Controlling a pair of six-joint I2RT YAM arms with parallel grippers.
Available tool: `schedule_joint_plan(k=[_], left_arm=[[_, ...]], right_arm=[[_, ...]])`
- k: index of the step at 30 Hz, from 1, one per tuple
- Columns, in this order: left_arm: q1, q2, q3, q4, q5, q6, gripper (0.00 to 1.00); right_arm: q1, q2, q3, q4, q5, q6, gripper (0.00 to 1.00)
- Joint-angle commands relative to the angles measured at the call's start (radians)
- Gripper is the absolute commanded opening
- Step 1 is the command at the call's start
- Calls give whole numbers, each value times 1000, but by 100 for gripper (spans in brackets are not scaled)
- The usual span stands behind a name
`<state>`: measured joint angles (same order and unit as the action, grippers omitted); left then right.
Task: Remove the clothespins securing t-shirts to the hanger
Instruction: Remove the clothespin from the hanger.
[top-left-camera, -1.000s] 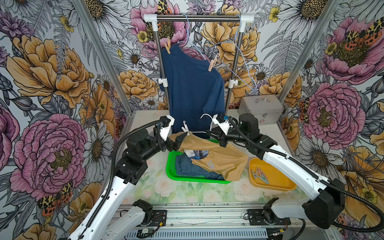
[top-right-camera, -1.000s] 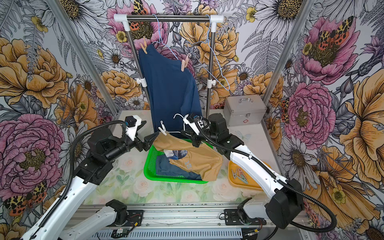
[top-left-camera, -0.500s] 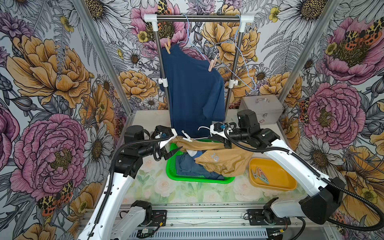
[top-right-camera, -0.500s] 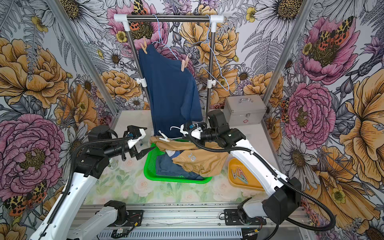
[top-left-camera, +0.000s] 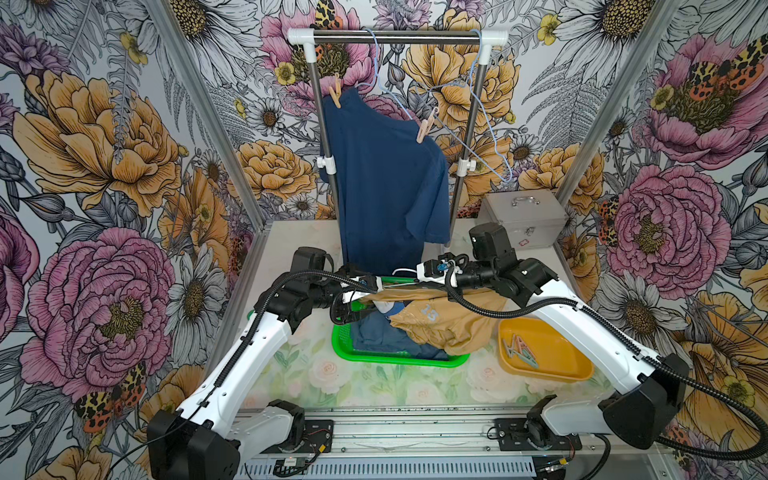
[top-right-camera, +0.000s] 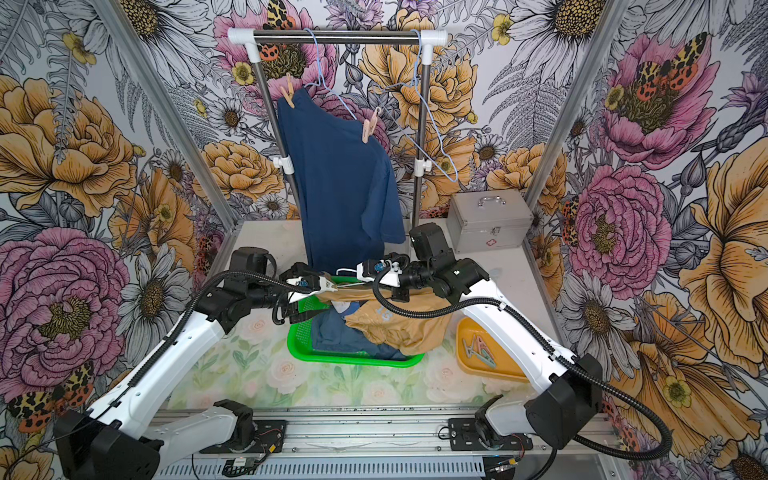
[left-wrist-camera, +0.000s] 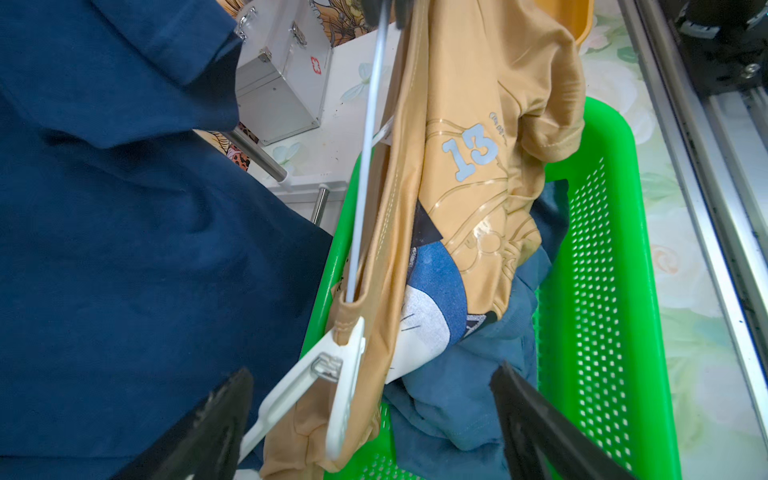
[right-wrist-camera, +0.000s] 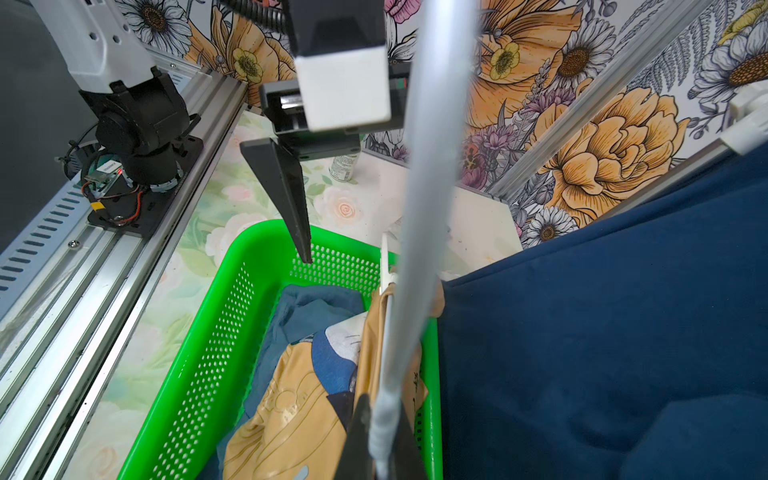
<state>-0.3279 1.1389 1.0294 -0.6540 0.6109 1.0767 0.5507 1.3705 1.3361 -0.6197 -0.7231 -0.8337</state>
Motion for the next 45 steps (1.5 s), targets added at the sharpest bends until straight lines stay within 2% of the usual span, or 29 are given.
schedule_joint_plan(k=[1,9,19,22,25,31,34,38,45], left_arm=[[3,16,35,-7,-23,56,90],[45,23,48,0,2,68,87],[102,-8,45,31,74,56,88],[96,36,62,29,97,56,88],[75,78,66,30,72,76,88],[36,146,90,30,66,84,83],[30,158,95,29,72,85,77],[20,164,95,29,64,78,54],[17,170,97,30,53,59,33]], right_arm=[[5,-13,17,-5,-14,-40,0],[12,-20,4,-14,-6,-62,0],[13,-31,-2,-22,13,-73,0],[14,-37,-5,-28,19,-83,0],[15,-40,-5,-34,33,-100,0],[18,-40,-2,-38,37,-120,0],[22,-37,0,-38,36,-122,0],[25,-30,4,-38,40,-128,0],[28,-26,12,-38,38,-125,0]])
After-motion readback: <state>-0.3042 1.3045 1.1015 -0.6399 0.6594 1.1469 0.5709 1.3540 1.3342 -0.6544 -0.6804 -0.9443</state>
